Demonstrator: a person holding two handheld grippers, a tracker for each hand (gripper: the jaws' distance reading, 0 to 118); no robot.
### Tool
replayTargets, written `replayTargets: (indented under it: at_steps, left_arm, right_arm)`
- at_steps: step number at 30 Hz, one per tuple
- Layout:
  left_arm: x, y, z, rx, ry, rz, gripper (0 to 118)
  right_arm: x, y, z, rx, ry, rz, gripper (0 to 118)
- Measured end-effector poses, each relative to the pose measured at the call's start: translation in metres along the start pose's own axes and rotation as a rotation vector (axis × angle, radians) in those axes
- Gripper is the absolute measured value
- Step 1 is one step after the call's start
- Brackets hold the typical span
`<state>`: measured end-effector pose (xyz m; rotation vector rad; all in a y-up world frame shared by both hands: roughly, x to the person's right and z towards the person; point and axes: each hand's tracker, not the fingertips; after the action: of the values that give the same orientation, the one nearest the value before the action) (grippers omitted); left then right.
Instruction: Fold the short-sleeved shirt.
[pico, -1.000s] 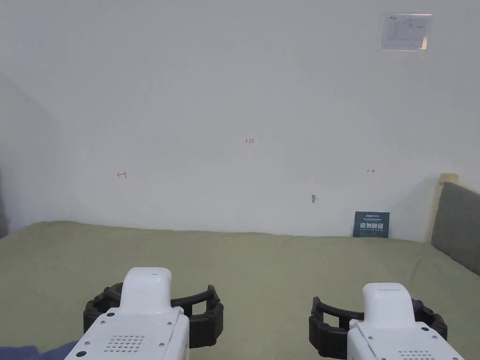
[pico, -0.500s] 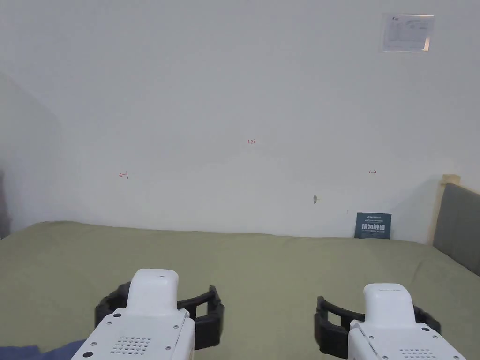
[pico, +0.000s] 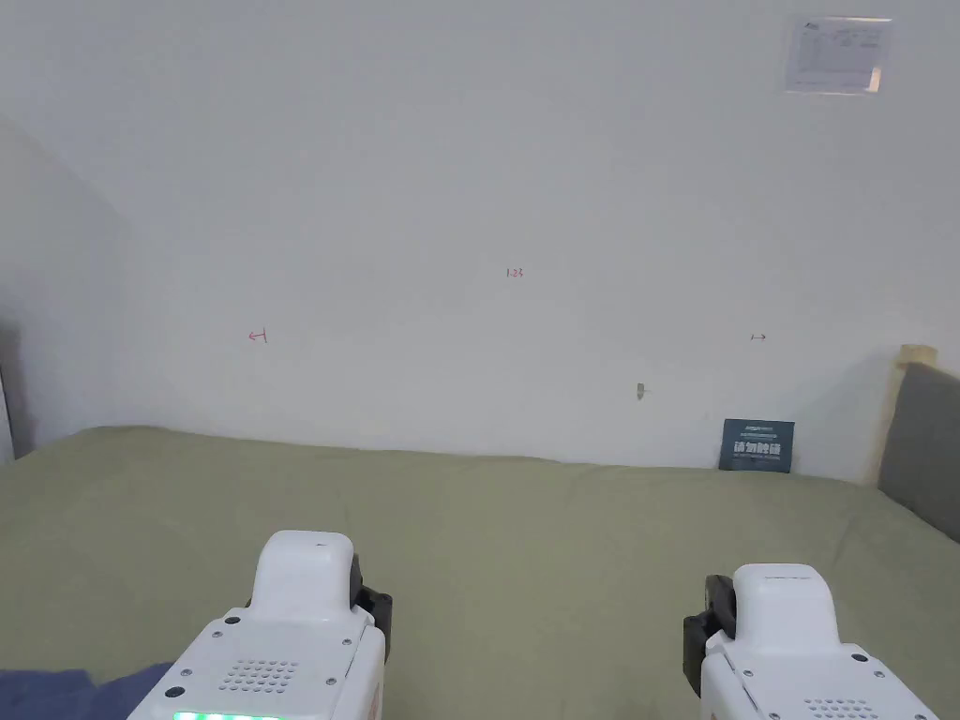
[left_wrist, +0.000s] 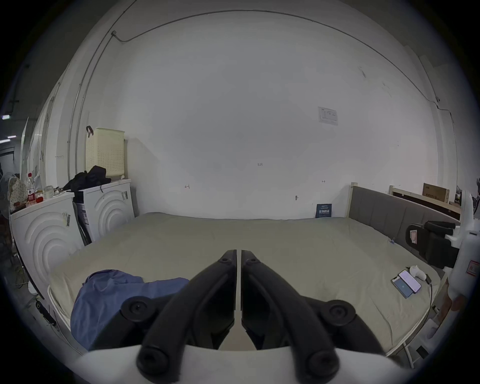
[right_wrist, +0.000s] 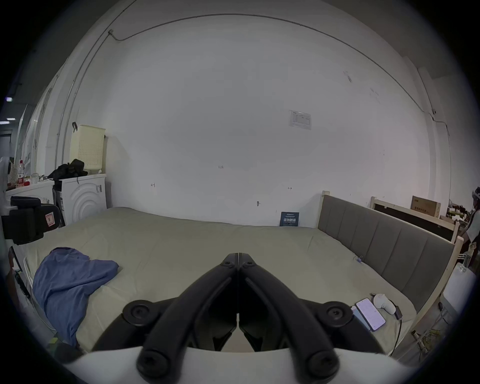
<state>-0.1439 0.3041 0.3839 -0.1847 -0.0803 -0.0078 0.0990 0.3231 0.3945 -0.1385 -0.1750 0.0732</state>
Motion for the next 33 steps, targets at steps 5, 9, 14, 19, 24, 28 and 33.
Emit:
replayTargets:
  at_steps: [5,9,14,19,24,28,33]
  left_arm:
    - [-0.039,0.003,0.004,-0.009,0.109,0.007,5]
    - [-0.095,0.003,0.019,-0.020,0.261,0.042,5]
    - [-0.167,-0.003,0.053,-0.033,0.490,0.047,5]
    - [-0.217,-0.013,0.078,-0.072,0.631,0.058,5]
    - [-0.238,-0.024,0.080,-0.110,0.667,0.082,5]
    - [-0.249,-0.029,0.069,-0.133,0.663,0.103,6]
    - [-0.265,-0.038,0.038,-0.188,0.604,0.156,6]
  right_arm:
    - [-0.031,-0.002,-0.018,-0.016,0.076,0.021,0]
    - [-0.093,0.000,-0.034,-0.013,0.243,0.015,0]
    - [-0.177,0.002,-0.037,0.014,0.445,0.009,0]
    - [-0.230,0.003,-0.036,0.006,0.560,0.023,0]
    - [-0.254,-0.002,-0.039,-0.009,0.610,0.043,0]
    - [-0.264,-0.011,-0.046,-0.033,0.630,0.049,0]
    - [-0.273,-0.024,-0.062,-0.076,0.636,0.056,0]
